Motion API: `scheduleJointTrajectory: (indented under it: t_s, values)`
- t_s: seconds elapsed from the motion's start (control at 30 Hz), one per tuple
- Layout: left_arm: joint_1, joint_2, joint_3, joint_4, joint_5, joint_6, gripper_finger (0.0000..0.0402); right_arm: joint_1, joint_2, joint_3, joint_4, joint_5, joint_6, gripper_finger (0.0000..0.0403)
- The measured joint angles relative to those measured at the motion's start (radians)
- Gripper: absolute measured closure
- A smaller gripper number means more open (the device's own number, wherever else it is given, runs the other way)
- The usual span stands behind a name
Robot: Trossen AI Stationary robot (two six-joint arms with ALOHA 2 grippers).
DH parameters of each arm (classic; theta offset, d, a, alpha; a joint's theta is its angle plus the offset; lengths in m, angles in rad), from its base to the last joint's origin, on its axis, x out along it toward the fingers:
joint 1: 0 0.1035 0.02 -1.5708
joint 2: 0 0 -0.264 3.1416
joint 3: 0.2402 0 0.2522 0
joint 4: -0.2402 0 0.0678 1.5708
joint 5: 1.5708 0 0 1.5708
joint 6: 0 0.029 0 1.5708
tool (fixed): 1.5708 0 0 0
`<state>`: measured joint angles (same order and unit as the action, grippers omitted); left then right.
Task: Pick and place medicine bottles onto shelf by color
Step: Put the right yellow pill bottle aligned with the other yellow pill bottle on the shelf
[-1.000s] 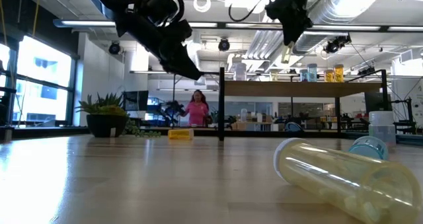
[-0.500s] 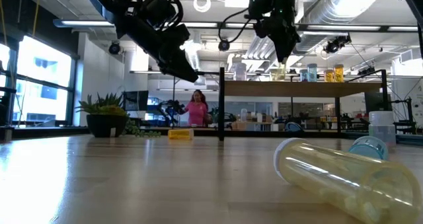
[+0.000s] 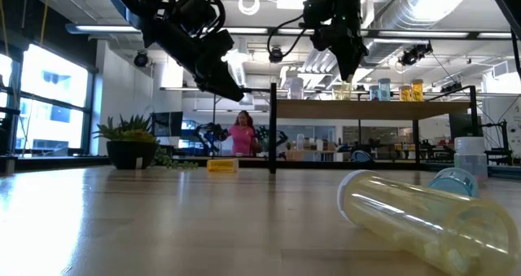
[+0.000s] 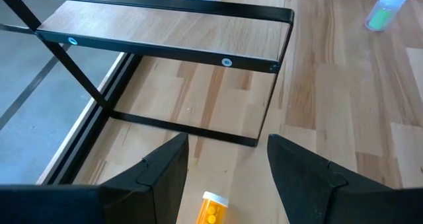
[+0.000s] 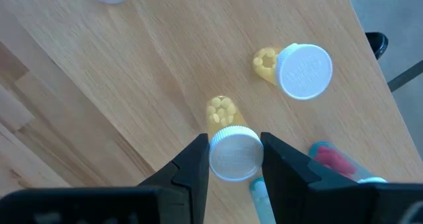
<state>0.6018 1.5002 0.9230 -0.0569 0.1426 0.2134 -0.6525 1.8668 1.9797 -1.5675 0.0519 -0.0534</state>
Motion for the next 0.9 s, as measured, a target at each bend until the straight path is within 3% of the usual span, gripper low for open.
scheduleJointTrajectory:
  t_s: [0.9]
  values:
    - [0.000, 0.000, 0.000, 0.000, 0.000, 0.000, 0.0204, 0.053, 0.037, 0.000, -0.003, 0.052, 0.016, 0.0297]
